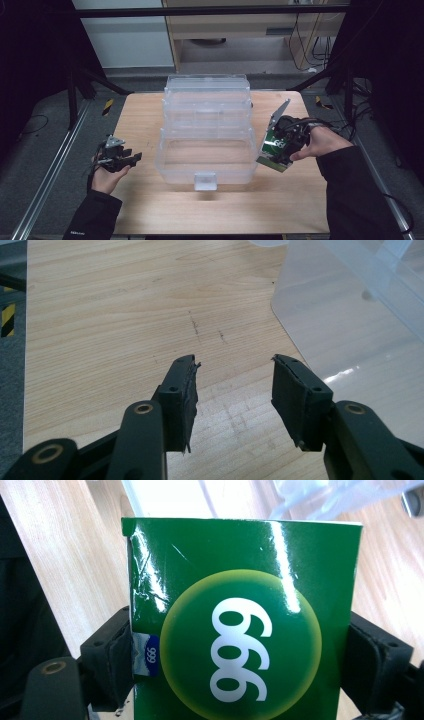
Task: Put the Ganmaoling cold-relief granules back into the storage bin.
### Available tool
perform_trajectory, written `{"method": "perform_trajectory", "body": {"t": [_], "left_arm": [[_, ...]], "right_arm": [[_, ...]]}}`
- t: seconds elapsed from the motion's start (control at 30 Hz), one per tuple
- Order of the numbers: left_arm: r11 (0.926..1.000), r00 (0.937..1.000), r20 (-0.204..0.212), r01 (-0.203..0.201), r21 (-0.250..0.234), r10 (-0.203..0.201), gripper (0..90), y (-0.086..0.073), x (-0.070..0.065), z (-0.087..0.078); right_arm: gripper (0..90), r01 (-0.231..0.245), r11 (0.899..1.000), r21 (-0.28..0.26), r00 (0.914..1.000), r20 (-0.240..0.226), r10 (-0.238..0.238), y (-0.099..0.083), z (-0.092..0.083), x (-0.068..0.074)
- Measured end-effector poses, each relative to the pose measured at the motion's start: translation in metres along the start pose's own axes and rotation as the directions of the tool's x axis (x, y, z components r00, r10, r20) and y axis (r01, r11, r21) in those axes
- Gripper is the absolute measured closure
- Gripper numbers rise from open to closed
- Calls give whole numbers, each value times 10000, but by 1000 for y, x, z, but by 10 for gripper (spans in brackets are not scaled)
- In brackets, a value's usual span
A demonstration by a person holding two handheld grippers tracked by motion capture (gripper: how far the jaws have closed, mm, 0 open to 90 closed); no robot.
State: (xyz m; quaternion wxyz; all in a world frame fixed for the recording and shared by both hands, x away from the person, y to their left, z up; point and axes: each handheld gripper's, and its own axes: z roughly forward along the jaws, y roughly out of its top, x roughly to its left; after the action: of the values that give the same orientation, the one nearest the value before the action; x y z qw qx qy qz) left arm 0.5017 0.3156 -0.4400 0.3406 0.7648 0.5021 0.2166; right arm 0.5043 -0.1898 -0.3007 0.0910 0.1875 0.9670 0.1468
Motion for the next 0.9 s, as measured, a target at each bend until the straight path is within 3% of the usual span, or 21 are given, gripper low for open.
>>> {"method": "perform_trajectory", "body": {"t": [0.23, 0.43, 0.67, 0.9], "left_arm": [[10000, 10000, 28, 14, -7, -14, 515, 0, 1, 0], [10000, 10000, 50, 13, -18, -13, 515, 0, 1, 0], [10000, 9999, 84, 63, -6, -63, 516, 0, 1, 1], [10000, 9999, 161, 62, -22, -61, 515, 0, 1, 1]], "right_arm": [[169, 704, 9975, 18, 9970, -326, -703, 21, 2, -2], [169, 1023, 9947, 39, 9935, -512, -1019, 38, 8, -2], [169, 1785, 9838, -139, 9815, -685, -1790, 55, 15, -2], [168, 2249, 9734, -439, 9684, -1007, -2283, 72, 26, 2]]}}
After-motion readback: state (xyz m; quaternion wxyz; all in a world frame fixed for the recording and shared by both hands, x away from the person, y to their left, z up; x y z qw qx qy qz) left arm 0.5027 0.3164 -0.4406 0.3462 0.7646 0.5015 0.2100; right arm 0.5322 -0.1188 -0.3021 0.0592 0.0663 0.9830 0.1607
